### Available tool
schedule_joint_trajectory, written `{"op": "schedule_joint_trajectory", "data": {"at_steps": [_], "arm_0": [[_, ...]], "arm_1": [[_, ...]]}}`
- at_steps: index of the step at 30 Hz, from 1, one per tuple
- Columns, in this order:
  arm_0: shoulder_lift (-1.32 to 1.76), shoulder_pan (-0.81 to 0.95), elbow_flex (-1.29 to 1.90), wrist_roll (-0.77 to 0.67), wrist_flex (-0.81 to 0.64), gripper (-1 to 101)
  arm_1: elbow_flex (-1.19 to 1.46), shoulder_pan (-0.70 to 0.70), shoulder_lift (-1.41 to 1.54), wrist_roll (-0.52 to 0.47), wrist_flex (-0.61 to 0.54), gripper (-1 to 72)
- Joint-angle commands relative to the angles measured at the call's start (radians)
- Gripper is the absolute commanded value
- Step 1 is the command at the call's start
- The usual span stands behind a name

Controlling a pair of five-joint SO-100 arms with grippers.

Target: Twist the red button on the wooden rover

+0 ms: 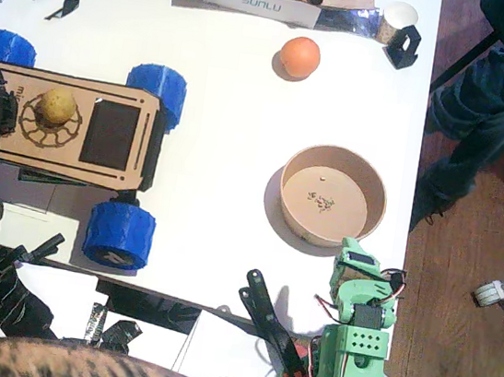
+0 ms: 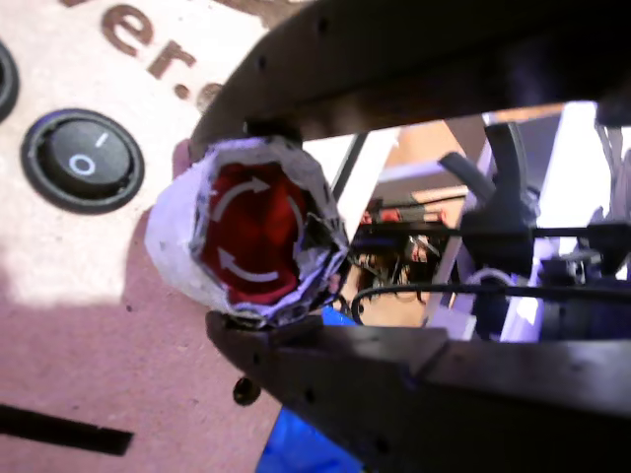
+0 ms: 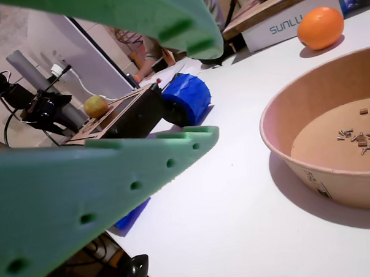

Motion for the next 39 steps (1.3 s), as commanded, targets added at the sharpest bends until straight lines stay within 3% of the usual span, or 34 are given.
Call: {"op": "schedule_joint_trajectory", "data": {"at_steps": [1,16,23,39], "arm_0": [[0.009,0.133,-0.028,0.038,0.041,1],[0.008,0.176,-0.031,0.167,0.118,0],[-0.041,0.215,-0.138,0.242,0.245,0],[-0.054,0.247,-0.158,0.379,0.299,0]], "arm_1": [[-0.005,0.008,0.000,0.009,-0.006,10.4],[-0.005,0.008,0.000,0.009,-0.006,10.4],[-0.005,0.008,0.000,0.009,-0.006,10.4],[-0.005,0.008,0.000,0.009,-0.006,10.4]]}}
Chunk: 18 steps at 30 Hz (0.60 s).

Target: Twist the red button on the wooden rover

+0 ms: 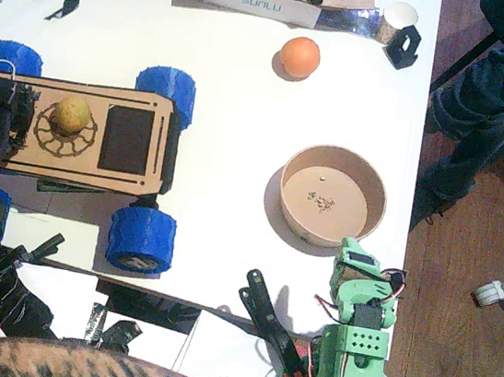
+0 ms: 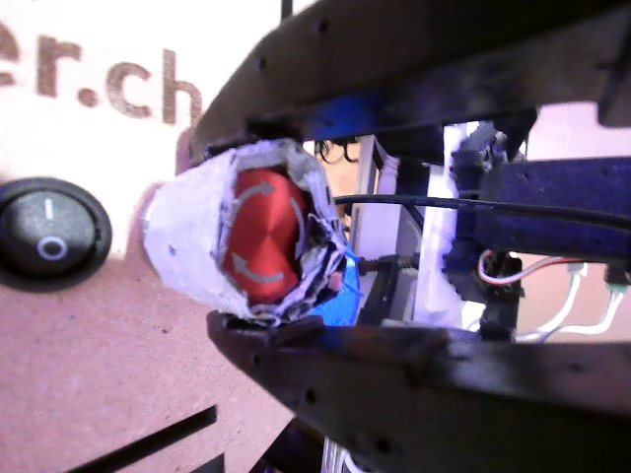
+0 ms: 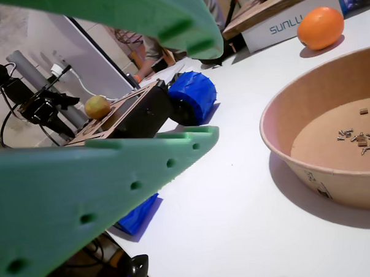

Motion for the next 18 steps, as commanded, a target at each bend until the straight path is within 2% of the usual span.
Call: {"op": "schedule_joint_trajectory", "data": {"at_steps": [1,10,18], "arm_0": [[0.008,0.110,-0.040,0.048,0.052,0],[0.025,0.110,-0.041,0.126,0.097,0],[-0.003,0.110,-0.041,0.137,0.075,0]], "arm_1": [[-0.005,0.008,0.000,0.009,-0.006,10.4],[-0.005,0.008,0.000,0.009,-0.006,10.4],[-0.005,0.008,0.000,0.009,-0.006,10.4]]}}
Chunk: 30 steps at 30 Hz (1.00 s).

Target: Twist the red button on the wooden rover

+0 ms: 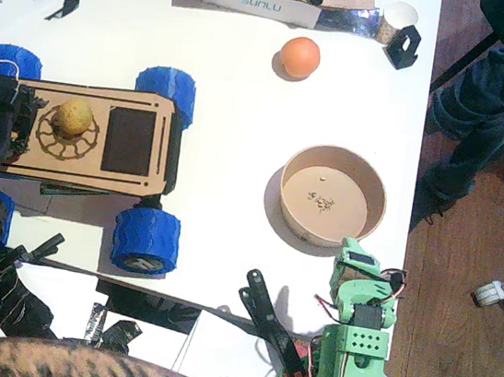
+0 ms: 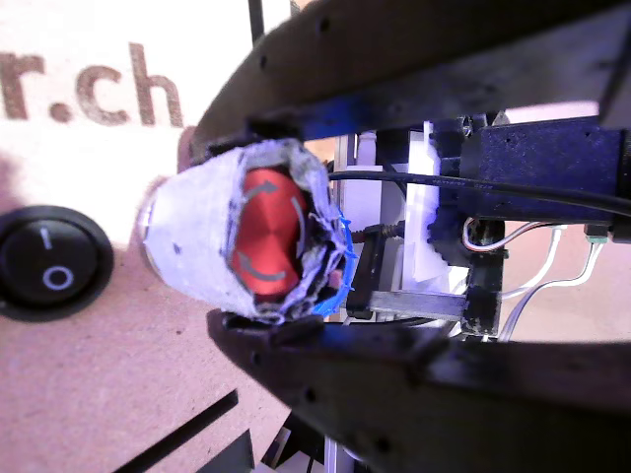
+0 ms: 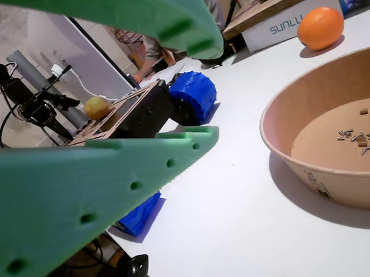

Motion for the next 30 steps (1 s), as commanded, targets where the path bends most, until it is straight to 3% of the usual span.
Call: {"op": "schedule_joint_trajectory", "data": {"at_steps": [1,7,12,21,30], "arm_0": [[0.011,0.094,-0.032,0.026,0.032,0],[0.012,0.094,-0.031,0.021,0.029,1],[0.025,0.094,-0.031,0.011,0.025,11],[0.041,0.092,-0.029,0.011,0.044,17],[0.054,0.092,-0.028,0.011,0.060,18]], "arm_1": [[-0.005,0.008,0.000,0.009,-0.006,10.4],[-0.005,0.008,0.000,0.009,-0.006,10.4],[-0.005,0.008,0.000,0.009,-0.006,10.4],[-0.005,0.008,0.000,0.009,-0.006,10.4],[-0.005,0.008,0.000,0.009,-0.006,10.4]]}}
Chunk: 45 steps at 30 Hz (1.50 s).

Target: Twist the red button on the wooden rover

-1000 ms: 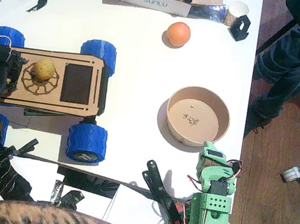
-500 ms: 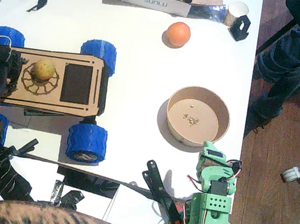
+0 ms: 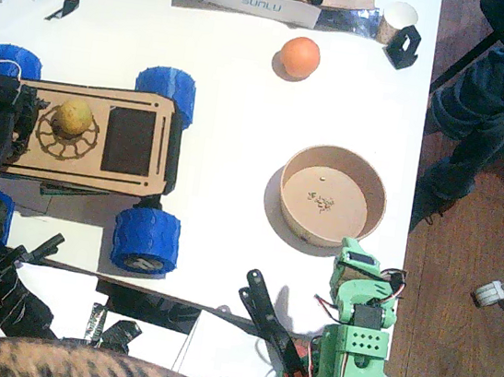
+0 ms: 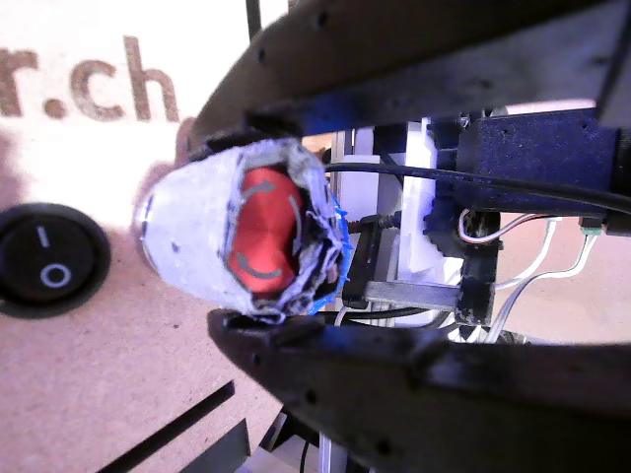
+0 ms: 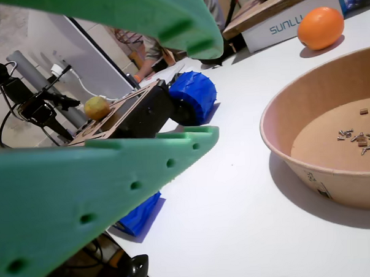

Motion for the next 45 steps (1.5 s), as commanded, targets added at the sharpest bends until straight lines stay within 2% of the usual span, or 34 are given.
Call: {"op": "schedule_joint_trajectory", "data": {"at_steps": [1,16,25,33,37,45], "arm_0": [[0.051,0.086,-0.025,0.009,0.054,17],[0.132,0.086,-0.020,0.008,0.078,18],[0.345,0.084,-0.014,-0.008,0.212,7],[0.485,0.078,-0.014,-0.267,0.207,4],[0.584,0.071,-0.012,-0.390,0.265,0],[0.853,0.069,-0.012,-0.643,0.377,0]], "arm_1": [[-0.005,0.008,0.000,0.009,-0.006,10.4],[-0.005,0.008,0.000,0.009,-0.006,10.4],[-0.005,0.008,0.000,0.009,-0.006,10.4],[-0.005,0.008,0.000,0.009,-0.006,10.4],[-0.005,0.008,0.000,0.009,-0.006,10.4],[-0.005,0.008,0.000,0.009,-0.006,10.4]]}}
